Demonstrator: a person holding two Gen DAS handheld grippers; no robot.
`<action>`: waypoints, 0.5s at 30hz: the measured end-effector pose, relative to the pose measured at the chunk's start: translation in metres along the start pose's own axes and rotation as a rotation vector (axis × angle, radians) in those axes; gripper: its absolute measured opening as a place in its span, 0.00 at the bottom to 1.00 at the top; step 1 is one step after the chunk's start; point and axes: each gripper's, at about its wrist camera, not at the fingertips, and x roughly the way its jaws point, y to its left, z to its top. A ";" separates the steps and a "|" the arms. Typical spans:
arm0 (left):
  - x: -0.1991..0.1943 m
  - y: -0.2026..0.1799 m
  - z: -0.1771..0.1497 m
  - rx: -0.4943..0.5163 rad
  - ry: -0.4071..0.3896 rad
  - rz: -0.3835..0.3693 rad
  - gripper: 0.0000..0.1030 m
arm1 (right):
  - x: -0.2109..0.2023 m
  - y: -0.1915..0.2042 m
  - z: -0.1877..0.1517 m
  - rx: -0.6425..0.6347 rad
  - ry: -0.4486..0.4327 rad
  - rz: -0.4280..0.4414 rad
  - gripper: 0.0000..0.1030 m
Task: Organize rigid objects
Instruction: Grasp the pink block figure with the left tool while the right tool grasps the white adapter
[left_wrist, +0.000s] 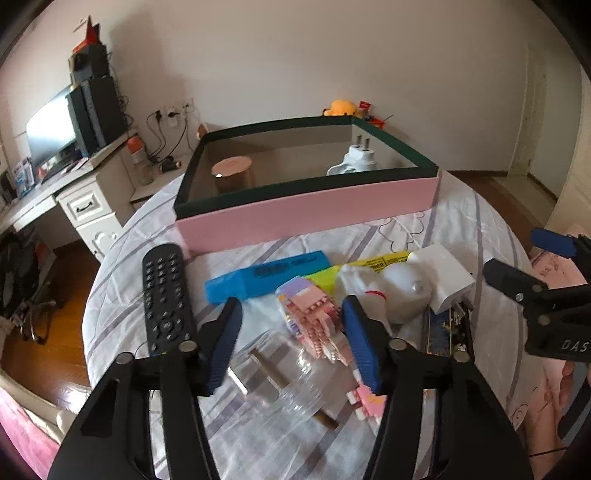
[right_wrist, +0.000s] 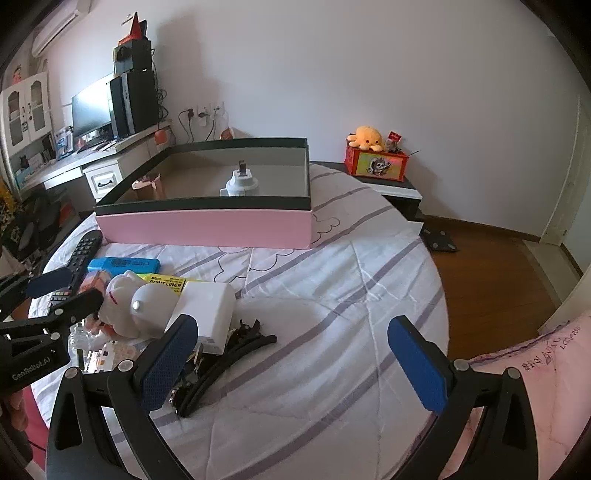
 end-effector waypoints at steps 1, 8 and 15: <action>0.000 -0.001 0.001 0.002 -0.001 -0.011 0.46 | 0.002 0.001 0.000 -0.003 0.004 0.005 1.00; 0.008 0.008 0.009 -0.053 0.004 -0.044 0.51 | 0.008 0.008 -0.001 -0.030 0.030 0.026 1.00; 0.004 0.016 0.006 -0.070 0.013 -0.051 0.56 | 0.008 0.007 -0.003 -0.038 0.036 0.024 1.00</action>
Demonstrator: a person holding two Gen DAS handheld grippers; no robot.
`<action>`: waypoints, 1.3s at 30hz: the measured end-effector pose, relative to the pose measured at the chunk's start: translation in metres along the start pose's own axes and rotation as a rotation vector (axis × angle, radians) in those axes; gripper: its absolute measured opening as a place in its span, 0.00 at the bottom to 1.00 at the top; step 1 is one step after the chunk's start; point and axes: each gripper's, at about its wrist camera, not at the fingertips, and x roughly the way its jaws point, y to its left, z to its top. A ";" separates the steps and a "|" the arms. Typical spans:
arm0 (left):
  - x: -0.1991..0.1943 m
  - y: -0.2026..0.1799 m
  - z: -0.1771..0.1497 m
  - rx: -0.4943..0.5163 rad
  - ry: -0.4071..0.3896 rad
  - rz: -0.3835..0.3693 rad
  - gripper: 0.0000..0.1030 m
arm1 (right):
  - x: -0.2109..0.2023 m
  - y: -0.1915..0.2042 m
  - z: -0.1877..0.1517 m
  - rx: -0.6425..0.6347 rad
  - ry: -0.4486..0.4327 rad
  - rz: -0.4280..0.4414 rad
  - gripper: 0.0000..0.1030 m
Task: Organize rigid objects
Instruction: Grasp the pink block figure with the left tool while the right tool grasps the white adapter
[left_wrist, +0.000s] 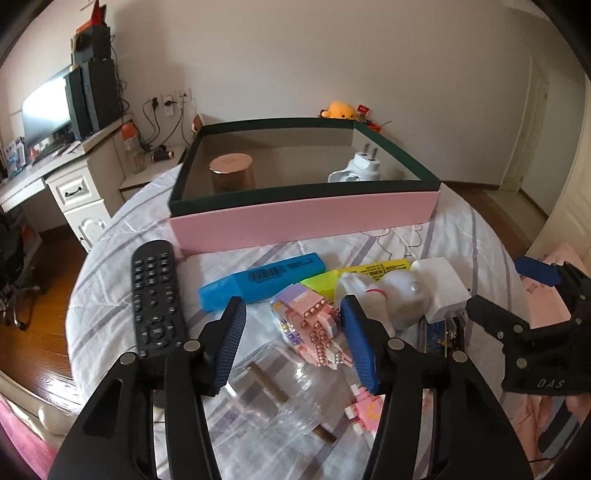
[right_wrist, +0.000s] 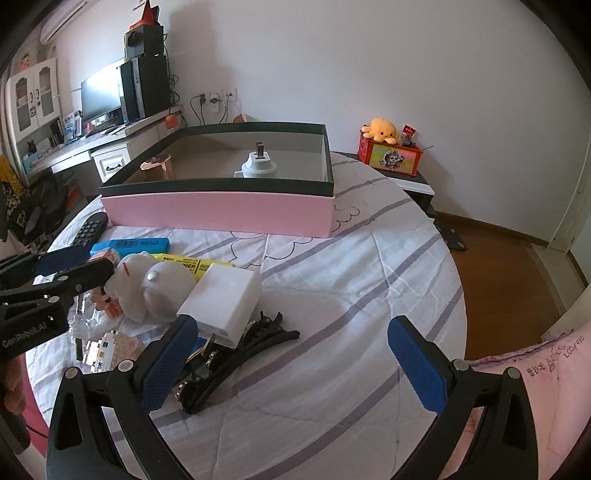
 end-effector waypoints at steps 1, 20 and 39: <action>-0.003 0.003 -0.001 0.001 -0.004 0.011 0.57 | 0.000 0.000 0.000 0.000 0.000 -0.001 1.00; 0.019 -0.019 -0.010 0.070 0.076 -0.048 0.29 | -0.005 0.001 -0.004 -0.004 0.002 0.010 1.00; 0.010 0.010 -0.017 0.022 0.069 0.002 0.27 | 0.034 0.017 0.010 -0.017 0.054 0.054 1.00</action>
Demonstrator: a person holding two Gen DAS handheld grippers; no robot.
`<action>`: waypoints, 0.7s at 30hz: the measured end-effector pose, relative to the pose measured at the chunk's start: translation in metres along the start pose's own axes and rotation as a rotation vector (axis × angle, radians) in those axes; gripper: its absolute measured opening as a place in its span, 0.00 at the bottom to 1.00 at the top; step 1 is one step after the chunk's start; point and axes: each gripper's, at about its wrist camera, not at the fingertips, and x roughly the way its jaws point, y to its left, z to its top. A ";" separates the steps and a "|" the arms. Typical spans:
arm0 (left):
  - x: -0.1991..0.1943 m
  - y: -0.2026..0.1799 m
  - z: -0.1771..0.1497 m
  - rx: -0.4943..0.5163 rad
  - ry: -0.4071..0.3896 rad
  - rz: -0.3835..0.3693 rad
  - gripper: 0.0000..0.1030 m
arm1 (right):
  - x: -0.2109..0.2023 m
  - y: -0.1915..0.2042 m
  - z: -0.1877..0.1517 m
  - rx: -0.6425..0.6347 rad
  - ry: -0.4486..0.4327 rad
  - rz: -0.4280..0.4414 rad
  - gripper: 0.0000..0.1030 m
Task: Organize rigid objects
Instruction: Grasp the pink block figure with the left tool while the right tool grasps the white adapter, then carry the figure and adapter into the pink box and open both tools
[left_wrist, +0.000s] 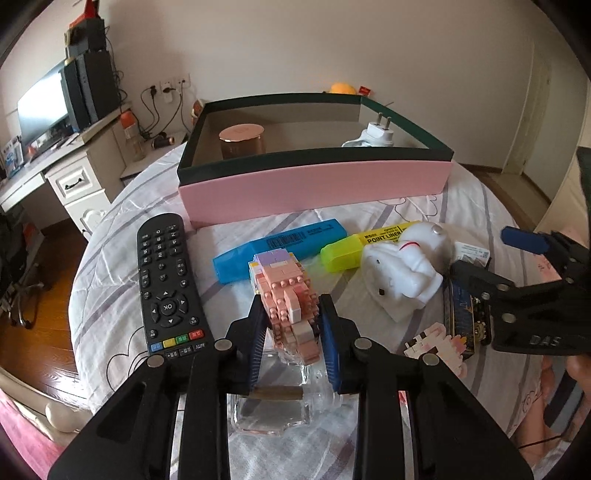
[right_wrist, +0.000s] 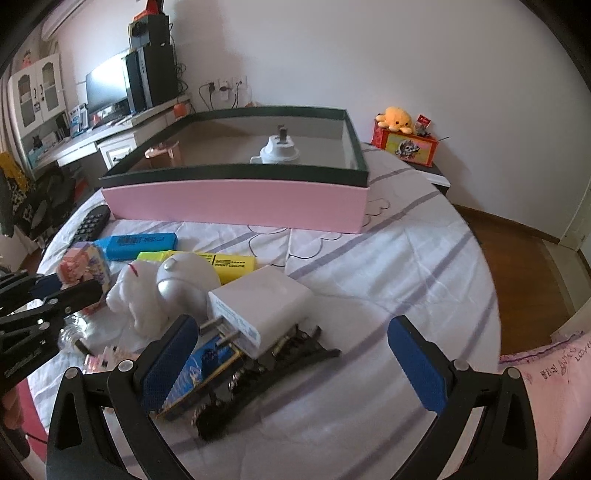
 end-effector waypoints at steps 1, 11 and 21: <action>0.000 0.000 0.000 -0.001 0.000 -0.001 0.27 | 0.003 0.000 0.001 0.001 0.005 0.007 1.00; 0.000 -0.002 0.002 0.004 -0.006 0.008 0.27 | 0.016 0.000 0.002 -0.005 0.043 0.095 0.63; -0.011 -0.003 0.006 0.010 -0.028 0.006 0.27 | 0.004 -0.002 0.000 0.003 0.029 0.084 0.62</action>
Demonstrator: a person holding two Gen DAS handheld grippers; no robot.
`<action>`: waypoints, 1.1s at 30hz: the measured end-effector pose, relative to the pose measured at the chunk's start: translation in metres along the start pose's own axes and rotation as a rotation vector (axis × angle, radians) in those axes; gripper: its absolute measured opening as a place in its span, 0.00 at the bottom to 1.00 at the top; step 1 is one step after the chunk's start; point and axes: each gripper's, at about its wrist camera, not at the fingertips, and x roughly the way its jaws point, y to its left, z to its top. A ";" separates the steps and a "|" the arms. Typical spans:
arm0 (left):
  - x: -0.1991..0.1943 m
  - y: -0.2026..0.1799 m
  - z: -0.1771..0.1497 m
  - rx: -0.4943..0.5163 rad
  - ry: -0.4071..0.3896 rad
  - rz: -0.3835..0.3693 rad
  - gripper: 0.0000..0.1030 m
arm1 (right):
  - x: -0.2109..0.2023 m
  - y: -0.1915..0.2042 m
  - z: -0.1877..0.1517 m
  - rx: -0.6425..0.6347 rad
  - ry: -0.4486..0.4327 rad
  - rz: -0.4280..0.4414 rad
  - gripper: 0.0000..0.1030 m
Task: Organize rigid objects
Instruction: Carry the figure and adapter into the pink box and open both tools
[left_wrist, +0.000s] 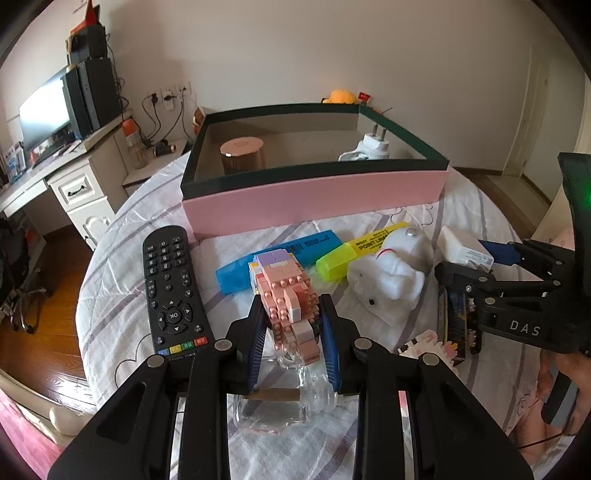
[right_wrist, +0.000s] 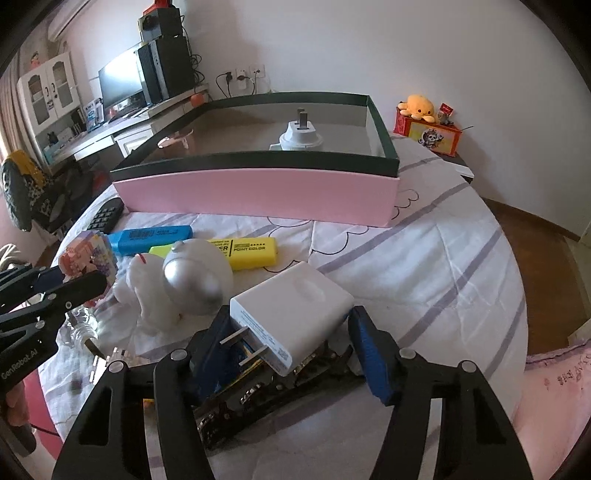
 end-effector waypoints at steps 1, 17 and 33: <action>-0.002 0.000 0.001 0.000 -0.004 -0.003 0.27 | -0.002 0.000 0.001 -0.003 0.002 -0.004 0.62; -0.037 -0.009 0.013 0.029 -0.080 -0.010 0.27 | -0.042 0.004 0.007 -0.016 -0.075 -0.035 0.62; -0.056 -0.012 0.050 0.088 -0.148 0.007 0.27 | -0.075 0.029 0.045 -0.092 -0.185 -0.028 0.63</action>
